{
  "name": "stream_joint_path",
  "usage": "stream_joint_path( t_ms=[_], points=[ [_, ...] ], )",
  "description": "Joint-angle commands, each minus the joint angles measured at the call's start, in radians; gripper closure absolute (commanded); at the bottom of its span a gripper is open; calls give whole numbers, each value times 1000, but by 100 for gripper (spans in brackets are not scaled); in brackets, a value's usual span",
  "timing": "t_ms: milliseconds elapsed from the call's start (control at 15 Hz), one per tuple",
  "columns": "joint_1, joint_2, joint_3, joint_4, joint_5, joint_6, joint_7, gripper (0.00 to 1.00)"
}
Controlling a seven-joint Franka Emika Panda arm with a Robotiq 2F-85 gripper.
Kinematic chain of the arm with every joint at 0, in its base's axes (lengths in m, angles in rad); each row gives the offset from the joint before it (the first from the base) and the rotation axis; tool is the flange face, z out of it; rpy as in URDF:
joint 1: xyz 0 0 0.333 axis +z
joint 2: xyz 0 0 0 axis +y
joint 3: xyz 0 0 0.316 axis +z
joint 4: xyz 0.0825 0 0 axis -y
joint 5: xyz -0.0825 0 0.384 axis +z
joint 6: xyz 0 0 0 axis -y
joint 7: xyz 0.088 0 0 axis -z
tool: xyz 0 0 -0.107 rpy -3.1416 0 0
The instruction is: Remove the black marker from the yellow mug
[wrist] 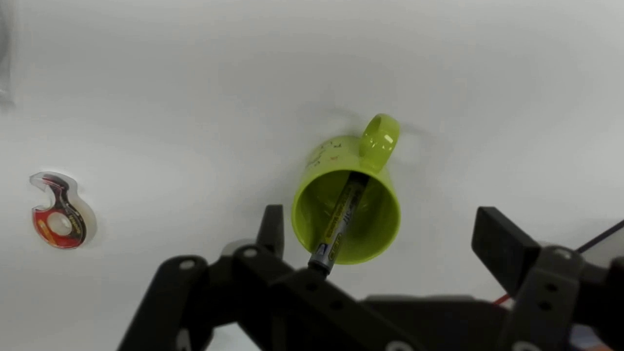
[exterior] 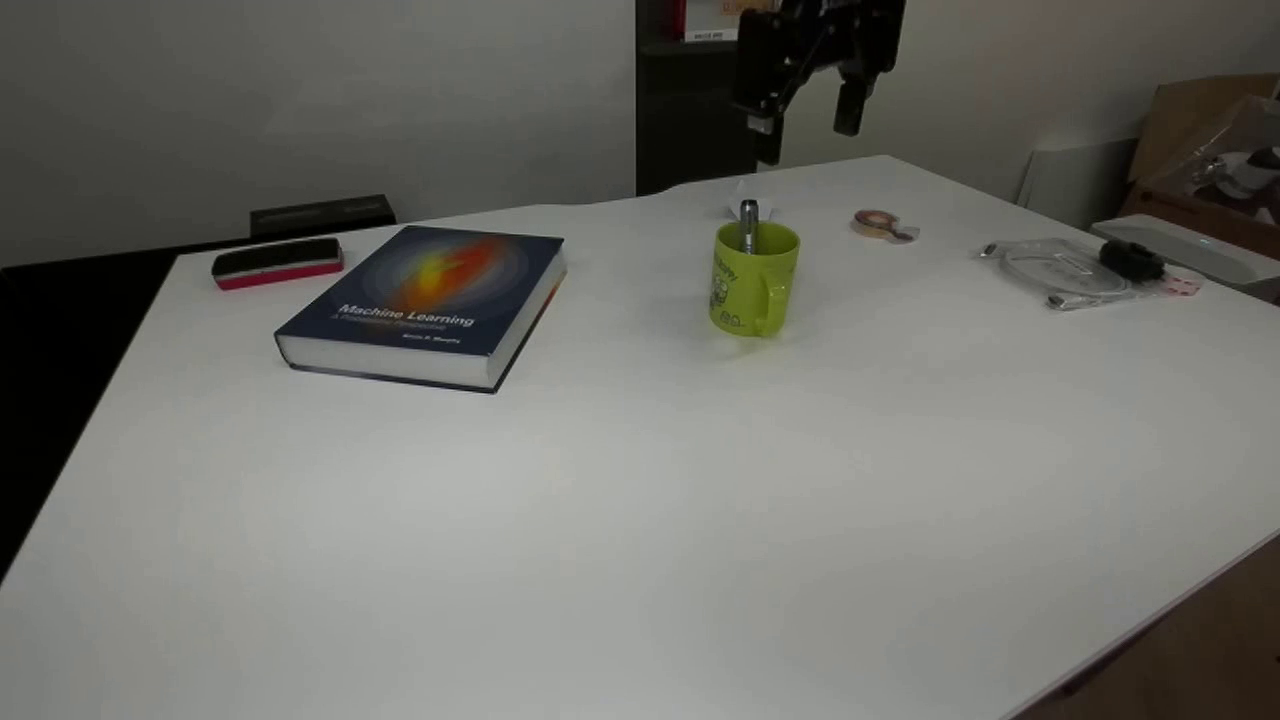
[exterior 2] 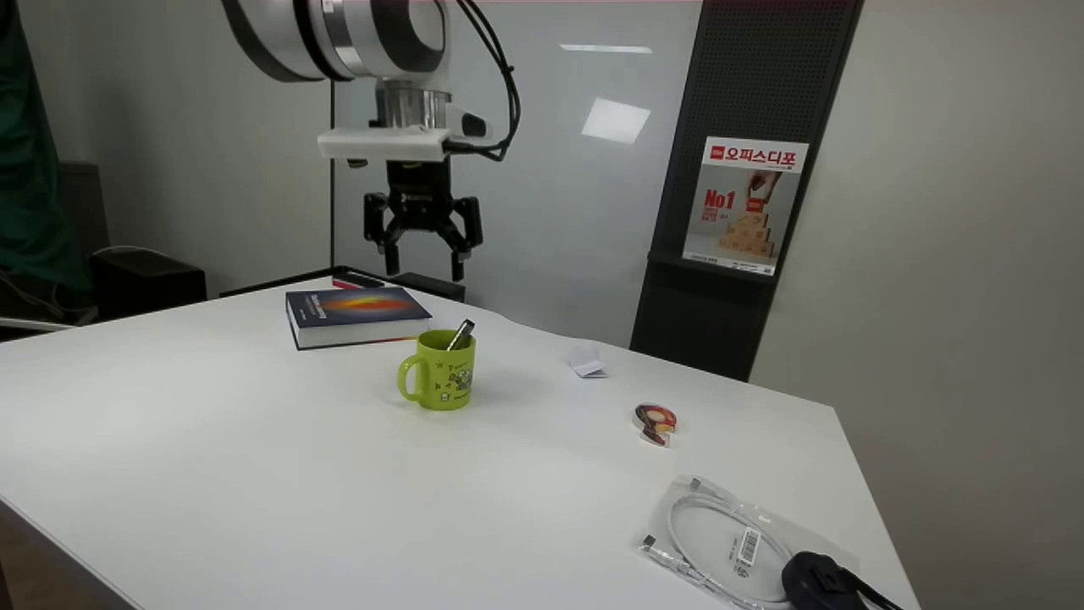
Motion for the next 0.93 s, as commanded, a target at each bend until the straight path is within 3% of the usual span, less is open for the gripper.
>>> stream_joint_path(
  t_ms=[0,467,533,867],
  points=[
    [-3,152,-9,111,-1,8,22,0],
    [3,330,-21,285,14,38,22,0],
    [0,286,-17,209,6,59,0,0],
    [1,301,-17,218,6,59,-3,0]
  ],
)
